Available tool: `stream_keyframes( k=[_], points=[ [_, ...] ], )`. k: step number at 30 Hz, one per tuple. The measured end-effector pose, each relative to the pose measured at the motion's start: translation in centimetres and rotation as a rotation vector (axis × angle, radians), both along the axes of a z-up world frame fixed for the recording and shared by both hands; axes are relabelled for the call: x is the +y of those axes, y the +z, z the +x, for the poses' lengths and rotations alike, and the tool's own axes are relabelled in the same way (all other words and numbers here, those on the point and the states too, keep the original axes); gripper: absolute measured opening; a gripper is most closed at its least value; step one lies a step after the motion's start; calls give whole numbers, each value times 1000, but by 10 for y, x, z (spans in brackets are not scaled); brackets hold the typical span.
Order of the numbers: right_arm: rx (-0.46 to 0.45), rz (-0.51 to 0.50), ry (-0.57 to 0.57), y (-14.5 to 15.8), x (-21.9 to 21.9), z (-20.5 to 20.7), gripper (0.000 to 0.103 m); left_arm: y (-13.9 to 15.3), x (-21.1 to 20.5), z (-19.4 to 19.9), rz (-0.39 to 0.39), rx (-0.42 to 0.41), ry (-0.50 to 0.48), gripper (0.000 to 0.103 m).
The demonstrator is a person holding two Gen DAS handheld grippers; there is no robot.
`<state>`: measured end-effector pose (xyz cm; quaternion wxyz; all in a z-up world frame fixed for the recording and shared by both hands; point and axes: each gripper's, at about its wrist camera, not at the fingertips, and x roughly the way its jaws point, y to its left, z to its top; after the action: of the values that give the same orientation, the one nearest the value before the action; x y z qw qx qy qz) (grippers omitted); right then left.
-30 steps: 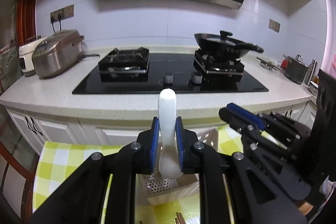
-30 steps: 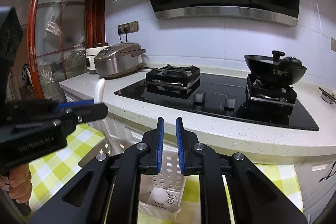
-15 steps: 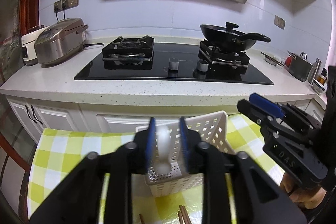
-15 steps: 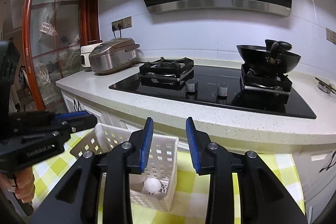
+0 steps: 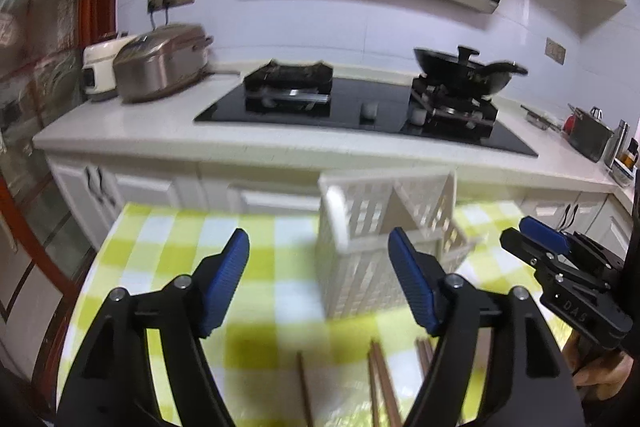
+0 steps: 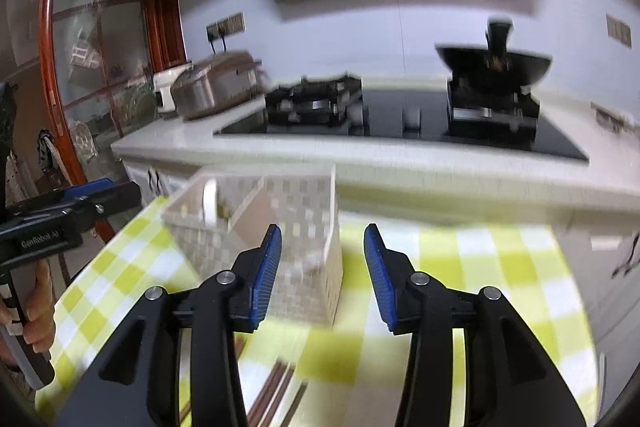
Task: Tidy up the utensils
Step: 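Open both grippers to release the spoons and withdraw from the caddy, then lower the right gripper onto a single chopstick and close on it while the left gripper grasps another chopstick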
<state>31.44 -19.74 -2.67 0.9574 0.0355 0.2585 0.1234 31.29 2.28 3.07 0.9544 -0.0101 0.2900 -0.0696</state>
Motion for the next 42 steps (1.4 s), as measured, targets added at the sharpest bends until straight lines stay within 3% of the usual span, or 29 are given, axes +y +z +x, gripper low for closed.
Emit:
stream_keyframes(
  k=[9,19,25,42],
  points=[
    [192,-1,-27,-62,6,-38,42,-63,18,-53,59,84,48,77],
    [317,-74,-68,-102,21,-61,42,-104,21,-76,38,191,79,77],
    [339,-78,-55,-104,30,-62,34,-117,18,-78,82,234,92,77],
    [353,-153,-81,-107,51,-52,16,-126,22,-73,59,254,87,74]
  ],
)
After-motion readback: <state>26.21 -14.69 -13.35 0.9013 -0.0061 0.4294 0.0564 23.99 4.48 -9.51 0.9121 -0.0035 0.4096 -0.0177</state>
